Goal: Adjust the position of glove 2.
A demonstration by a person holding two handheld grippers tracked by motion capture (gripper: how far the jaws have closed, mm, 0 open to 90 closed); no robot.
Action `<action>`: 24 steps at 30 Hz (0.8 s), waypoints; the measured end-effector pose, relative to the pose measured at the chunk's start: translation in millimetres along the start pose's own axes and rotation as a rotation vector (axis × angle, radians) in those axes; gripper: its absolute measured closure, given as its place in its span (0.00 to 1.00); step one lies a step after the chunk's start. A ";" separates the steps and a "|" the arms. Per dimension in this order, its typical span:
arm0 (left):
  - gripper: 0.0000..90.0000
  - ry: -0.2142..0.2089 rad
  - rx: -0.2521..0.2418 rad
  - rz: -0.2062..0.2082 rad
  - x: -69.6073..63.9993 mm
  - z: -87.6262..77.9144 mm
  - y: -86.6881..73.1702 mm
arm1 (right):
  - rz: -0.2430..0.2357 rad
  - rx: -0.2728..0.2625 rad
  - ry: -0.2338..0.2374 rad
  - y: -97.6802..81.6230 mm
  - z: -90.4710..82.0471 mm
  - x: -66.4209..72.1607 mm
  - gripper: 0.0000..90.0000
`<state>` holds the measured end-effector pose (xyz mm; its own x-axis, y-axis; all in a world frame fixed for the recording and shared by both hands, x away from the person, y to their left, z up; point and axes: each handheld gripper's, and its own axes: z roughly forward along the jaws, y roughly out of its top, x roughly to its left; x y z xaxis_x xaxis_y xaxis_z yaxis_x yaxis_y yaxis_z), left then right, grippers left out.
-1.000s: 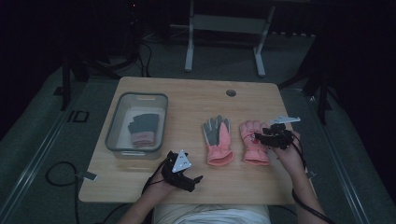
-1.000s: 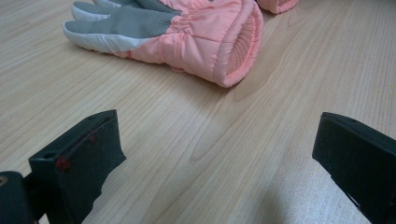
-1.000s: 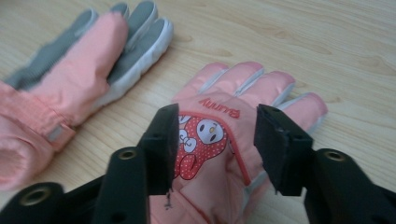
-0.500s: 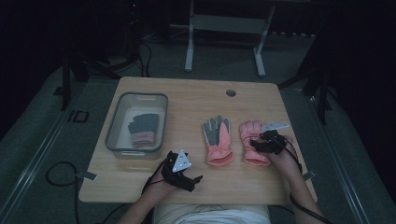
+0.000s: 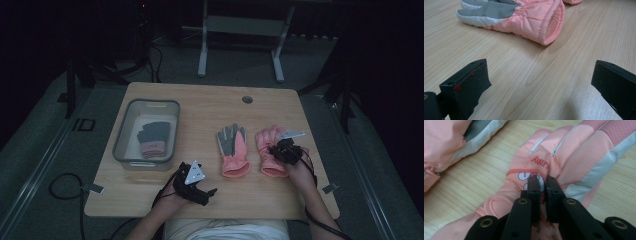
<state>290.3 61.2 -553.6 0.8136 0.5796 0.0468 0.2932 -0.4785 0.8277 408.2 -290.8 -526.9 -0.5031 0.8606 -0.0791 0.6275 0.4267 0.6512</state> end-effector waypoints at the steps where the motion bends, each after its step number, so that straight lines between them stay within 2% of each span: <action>1: 0.01 -0.003 -0.001 -0.001 -0.5 0.6 0.0 | 0.013 -0.005 -0.003 0.2 -0.9 0.3 0.94; 3: 0.01 -0.004 0.000 0.002 -0.7 0.8 0.0 | 0.034 -0.033 -0.005 3.2 -6.0 -2.0 0.95; 7: 0.01 -0.006 0.000 -0.005 0.0 0.8 -0.1 | 0.038 -0.056 -0.005 9.0 -12.9 -3.2 0.96; 11: 0.01 -0.007 -0.003 -0.008 0.1 0.4 0.1 | 0.033 -0.099 0.000 24.8 -27.4 -2.4 0.96; 17: 0.01 -0.009 -0.001 -0.003 -0.1 0.1 0.0 | 0.022 -0.155 0.029 48.0 -47.7 3.9 0.96; 24: 0.01 -0.011 -0.012 -0.012 1.0 0.0 -0.8 | -0.012 -0.207 0.051 69.9 -66.8 19.3 0.96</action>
<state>290.8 62.1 -554.2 0.8155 0.5779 0.0310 0.2971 -0.4640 0.8345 402.7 -262.9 -432.5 -0.5428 0.8382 -0.0529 0.4887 0.3664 0.7917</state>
